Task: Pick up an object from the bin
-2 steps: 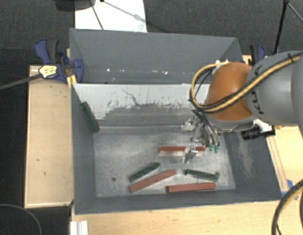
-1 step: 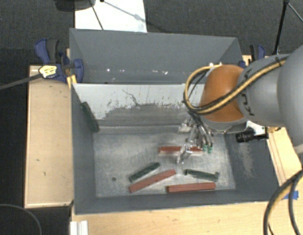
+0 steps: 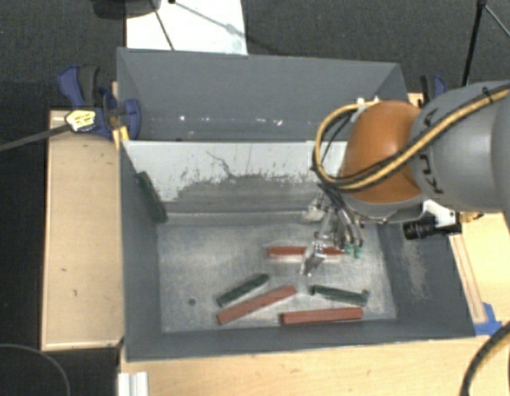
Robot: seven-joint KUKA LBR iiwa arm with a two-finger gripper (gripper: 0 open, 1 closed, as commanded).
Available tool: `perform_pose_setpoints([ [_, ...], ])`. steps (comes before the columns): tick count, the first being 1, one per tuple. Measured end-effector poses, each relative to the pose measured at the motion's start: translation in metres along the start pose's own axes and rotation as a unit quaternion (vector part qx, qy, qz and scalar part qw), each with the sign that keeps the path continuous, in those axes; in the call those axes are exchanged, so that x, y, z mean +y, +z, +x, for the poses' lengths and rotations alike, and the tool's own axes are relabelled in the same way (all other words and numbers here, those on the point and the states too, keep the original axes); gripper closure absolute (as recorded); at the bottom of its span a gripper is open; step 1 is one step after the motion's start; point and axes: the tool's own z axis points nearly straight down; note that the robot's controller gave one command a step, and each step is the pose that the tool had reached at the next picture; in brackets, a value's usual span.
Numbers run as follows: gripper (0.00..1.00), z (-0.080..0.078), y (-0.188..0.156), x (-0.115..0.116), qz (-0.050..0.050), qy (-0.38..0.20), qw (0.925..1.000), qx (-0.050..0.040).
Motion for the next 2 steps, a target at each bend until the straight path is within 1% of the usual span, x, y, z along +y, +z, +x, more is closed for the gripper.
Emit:
perform_pose_setpoints([
  [1, 0.0, -0.0083, 0.0555, 0.0047, 0.0, 0.017, 0.9998, 0.0006],
  [2, 1.0, -0.0051, 0.0505, 0.01, -0.002, 0.046, 0.9989, -0.0061],
])
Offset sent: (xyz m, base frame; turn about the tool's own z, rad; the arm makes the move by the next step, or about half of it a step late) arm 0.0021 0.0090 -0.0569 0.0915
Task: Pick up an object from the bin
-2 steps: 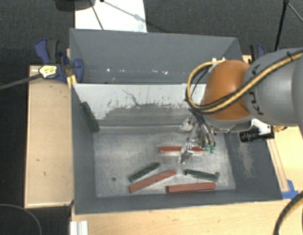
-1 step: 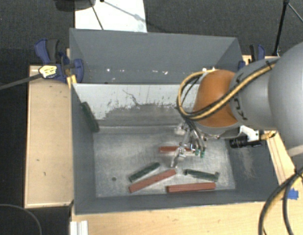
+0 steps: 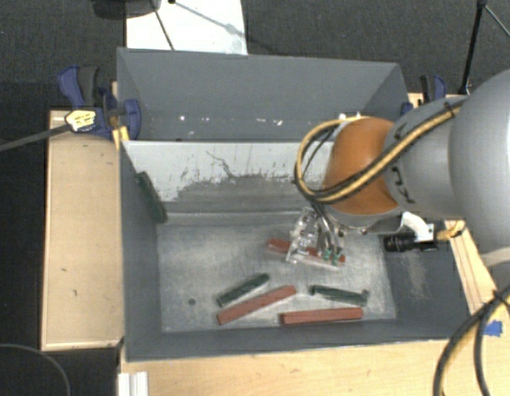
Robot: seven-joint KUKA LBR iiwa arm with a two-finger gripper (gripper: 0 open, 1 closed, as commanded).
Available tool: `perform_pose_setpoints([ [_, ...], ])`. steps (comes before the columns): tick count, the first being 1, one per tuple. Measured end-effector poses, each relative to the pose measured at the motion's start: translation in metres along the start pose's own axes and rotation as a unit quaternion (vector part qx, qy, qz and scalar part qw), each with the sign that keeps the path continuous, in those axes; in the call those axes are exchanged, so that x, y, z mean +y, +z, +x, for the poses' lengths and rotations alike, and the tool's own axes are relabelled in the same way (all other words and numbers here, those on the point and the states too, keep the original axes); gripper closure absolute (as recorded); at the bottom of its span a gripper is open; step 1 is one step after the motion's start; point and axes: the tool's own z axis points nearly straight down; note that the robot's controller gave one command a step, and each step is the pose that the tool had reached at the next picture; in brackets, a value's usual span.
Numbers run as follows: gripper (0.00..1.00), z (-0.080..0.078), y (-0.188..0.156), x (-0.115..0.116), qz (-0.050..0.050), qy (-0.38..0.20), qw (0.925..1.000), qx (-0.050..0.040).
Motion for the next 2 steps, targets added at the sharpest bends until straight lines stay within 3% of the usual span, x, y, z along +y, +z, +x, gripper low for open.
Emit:
perform_pose_setpoints([
  [2, 1.0, 0.0, -0.0012, 0.0, 0.0, 0.0, 1.0, 0.0008],
])
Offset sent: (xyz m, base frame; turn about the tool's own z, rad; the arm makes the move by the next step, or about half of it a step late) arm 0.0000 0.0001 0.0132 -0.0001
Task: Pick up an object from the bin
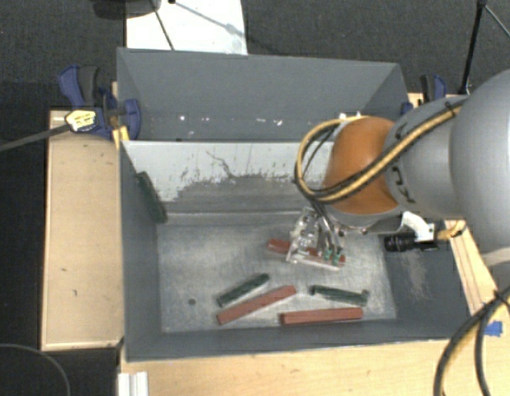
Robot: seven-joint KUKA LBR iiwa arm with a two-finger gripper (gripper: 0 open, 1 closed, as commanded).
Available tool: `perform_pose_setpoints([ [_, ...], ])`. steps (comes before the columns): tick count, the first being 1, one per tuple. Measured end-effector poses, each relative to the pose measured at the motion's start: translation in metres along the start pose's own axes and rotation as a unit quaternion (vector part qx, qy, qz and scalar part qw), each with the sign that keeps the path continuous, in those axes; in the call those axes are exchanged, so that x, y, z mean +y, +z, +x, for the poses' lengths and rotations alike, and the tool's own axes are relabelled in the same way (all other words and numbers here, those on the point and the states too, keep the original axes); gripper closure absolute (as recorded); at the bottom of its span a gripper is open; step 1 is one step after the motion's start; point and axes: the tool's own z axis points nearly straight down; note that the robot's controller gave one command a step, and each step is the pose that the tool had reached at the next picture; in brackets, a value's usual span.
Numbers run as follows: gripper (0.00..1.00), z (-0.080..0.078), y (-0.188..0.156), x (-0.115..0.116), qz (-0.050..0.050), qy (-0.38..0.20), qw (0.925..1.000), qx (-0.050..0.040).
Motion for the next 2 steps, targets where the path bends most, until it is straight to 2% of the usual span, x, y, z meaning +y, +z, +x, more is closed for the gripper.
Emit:
perform_pose_setpoints([
  [2, 1.0, 0.003, -0.016, -0.001, 0.003, -0.001, 1.0, 0.0079],
])
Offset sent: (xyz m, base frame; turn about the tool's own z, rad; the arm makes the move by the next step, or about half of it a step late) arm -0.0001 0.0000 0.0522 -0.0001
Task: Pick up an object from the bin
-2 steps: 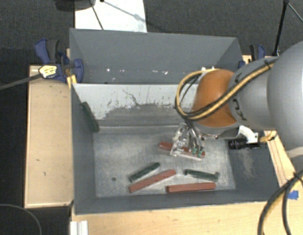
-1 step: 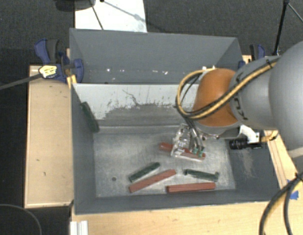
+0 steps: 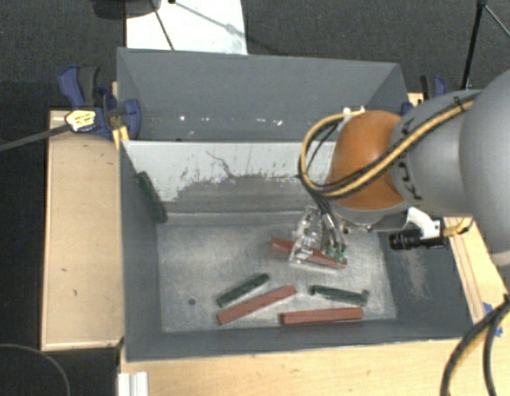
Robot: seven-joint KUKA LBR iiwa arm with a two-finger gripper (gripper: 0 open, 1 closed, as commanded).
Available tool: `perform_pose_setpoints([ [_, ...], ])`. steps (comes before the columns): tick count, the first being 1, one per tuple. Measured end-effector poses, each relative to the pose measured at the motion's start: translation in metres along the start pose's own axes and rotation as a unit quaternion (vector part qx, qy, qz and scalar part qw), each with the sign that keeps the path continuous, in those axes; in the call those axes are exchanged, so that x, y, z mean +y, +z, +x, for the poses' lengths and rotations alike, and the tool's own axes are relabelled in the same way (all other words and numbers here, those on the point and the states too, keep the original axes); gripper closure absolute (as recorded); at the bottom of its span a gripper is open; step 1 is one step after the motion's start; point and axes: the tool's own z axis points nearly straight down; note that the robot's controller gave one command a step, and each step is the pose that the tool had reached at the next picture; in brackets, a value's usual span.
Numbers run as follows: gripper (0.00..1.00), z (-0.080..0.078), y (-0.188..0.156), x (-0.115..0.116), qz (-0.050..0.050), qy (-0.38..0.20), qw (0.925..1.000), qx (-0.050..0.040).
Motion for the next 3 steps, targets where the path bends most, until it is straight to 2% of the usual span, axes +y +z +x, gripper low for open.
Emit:
perform_pose_setpoints([
  [2, 1.0, 0.0, -0.025, 0.0, 0.0, -0.001, 1.0, -0.0007],
  [3, 1.0, 0.001, -0.042, 0.0, 0.001, -0.002, 1.0, 0.0018],
])
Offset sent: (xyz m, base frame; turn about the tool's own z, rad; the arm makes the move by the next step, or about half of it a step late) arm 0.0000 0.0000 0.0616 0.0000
